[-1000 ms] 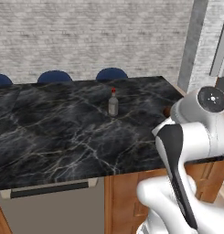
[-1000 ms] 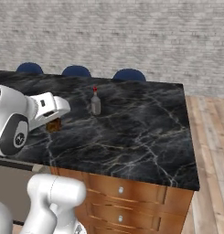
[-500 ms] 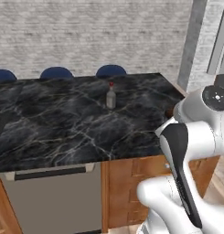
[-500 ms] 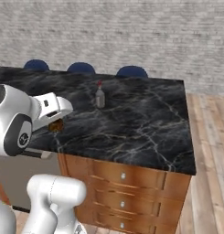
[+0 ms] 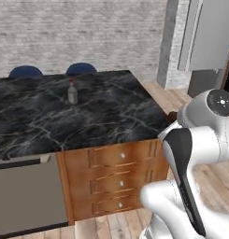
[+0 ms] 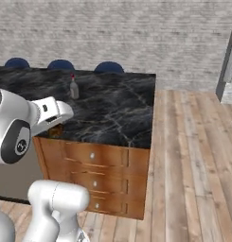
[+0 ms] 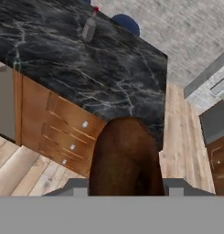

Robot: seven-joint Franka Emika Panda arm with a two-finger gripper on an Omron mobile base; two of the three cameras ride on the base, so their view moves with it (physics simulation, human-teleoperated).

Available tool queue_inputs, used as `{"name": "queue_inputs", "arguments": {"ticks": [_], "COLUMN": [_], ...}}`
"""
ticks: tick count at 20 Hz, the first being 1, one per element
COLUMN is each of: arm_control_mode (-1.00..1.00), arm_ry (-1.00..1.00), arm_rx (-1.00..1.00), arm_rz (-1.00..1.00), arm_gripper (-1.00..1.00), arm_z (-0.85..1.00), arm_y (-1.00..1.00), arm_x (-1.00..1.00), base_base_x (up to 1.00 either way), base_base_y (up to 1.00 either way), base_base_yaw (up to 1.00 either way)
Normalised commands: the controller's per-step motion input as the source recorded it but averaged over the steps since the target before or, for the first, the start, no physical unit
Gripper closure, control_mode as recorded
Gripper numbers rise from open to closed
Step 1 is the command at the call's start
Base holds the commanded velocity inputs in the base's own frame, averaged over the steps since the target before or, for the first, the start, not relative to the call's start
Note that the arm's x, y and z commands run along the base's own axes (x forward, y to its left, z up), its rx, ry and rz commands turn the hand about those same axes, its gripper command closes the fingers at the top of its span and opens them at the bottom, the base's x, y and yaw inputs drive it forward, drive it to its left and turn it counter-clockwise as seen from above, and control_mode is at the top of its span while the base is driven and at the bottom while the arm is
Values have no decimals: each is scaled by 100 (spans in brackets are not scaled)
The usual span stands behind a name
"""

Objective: Place the beer and liquor on the top shelf of the fridge to keep them out of children's reach, and place the sweet potato on lower shelves for easy access.

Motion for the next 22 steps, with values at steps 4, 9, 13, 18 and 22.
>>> {"name": "queue_inputs", "arguments": {"ticks": [4, 9, 13, 18, 22], "arm_control_mode": [100, 100, 100, 100, 100], "arm_ry": [0, 0, 0, 0, 0], "arm_rx": [0, 0, 0, 0, 0], "arm_rz": [0, 0, 0, 0, 0], "arm_gripper": [100, 100, 100, 100, 100], "arm_z": [0, 0, 0, 0, 0], "arm_y": [0, 0, 0, 0, 0], "arm_x": [0, 0, 0, 0, 0], "base_base_x": [1, 28, 55, 83, 100], "base_base_y": [-100, -100, -100, -96, -62], "base_base_yaw": [-34, -26, -11, 0, 22]}}
